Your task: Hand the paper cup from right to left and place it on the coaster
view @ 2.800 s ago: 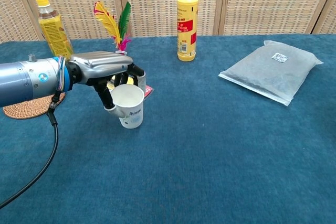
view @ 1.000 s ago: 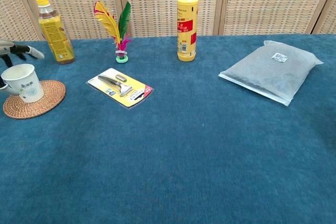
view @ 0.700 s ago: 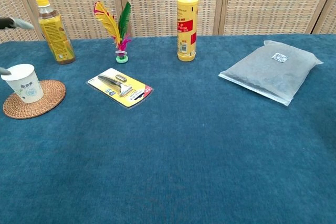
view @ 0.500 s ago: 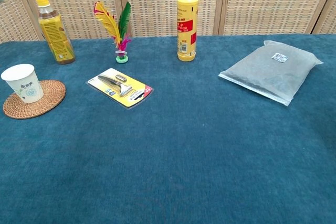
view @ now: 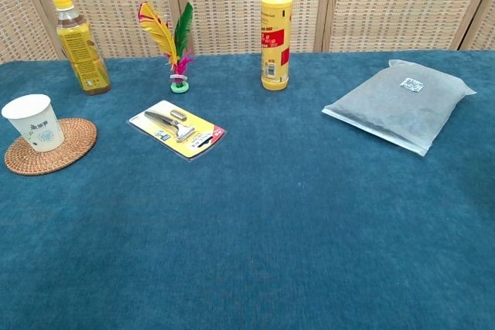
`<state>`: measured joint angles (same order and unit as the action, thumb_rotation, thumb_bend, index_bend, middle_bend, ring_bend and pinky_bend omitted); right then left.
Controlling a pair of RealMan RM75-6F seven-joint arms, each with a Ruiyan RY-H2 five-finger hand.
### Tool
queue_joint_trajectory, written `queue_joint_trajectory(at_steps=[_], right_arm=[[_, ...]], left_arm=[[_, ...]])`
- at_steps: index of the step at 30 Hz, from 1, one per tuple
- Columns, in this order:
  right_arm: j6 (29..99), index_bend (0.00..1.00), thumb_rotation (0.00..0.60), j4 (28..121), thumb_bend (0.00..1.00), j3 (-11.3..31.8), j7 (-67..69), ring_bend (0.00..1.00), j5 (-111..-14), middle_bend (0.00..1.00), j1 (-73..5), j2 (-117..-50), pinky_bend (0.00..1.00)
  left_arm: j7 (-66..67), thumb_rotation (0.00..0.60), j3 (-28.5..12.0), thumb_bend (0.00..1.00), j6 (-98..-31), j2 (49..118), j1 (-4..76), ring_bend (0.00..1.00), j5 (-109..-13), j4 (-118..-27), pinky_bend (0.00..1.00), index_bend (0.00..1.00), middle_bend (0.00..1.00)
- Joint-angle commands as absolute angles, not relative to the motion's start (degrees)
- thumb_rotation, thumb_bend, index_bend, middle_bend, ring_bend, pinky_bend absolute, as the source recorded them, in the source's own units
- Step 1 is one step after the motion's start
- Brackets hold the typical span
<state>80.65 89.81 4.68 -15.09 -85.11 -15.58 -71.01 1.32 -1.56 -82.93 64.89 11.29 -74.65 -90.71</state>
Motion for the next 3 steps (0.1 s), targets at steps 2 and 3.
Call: queue_joint_trajectory(at_steps=[2,3], right_arm=[[81.8,0.06,0.6,90.5,0.0,4.8,-14.9,0.0,-86.0,0.0,-15.0,-70.9,0.0],[82.0,0.05,0.6,90.6,0.0,4.8,-14.7,0.0,-86.1,0.0,-14.9,-70.8,0.0]], left_arm=[[3.7,0.6,-0.6,0.0,-84.3,64.2,9.6,0.0,-73.8,-93.3,0.0,0.0,0.0],[3.8,0.6,-0.7,0.0,-84.2,64.2,9.5,0.0,-73.8,-93.4,0.0,0.0,0.0]])
